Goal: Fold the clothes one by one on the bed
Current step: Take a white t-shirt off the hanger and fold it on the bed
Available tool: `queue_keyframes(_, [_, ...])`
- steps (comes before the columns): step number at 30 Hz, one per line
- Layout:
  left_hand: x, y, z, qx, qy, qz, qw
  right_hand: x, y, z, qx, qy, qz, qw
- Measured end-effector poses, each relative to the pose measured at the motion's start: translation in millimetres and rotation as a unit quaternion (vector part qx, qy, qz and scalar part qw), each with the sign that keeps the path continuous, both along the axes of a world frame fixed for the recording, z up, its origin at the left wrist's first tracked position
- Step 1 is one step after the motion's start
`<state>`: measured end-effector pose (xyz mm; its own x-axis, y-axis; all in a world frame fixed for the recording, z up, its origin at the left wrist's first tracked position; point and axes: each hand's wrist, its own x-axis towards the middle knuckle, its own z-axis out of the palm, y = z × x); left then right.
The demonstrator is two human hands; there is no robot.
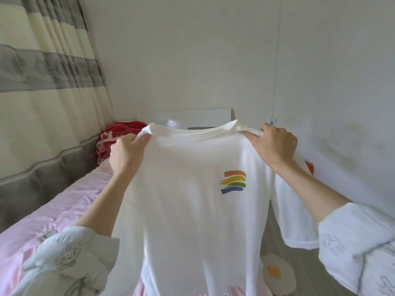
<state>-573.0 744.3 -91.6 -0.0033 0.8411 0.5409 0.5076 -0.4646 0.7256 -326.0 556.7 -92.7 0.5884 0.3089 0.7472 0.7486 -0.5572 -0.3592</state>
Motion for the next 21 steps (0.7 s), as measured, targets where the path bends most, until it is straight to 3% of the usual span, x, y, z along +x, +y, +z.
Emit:
queue_keyframes(4, [-5, 11, -7, 0.092, 0.1, 0.04, 0.99, -3, 7, -9, -0.046, -0.013, -0.023, 0.999])
queue_keyframes(8, [-3, 31, -33, 0.106, 0.15, 0.036, 0.982, -1, 25, -26, -0.099, -0.039, -0.029, 0.994])
queue_keyframes(17, [57, 147, -134, 0.001, 0.252, -0.012, 0.968, 60, 132, -119, -0.243, 0.039, 0.001, 0.969])
queue_keyframes(21, [107, 226, -182, -0.052, 0.285, -0.02, 0.957, 114, 216, -175, -0.239, 0.059, 0.036, 0.969])
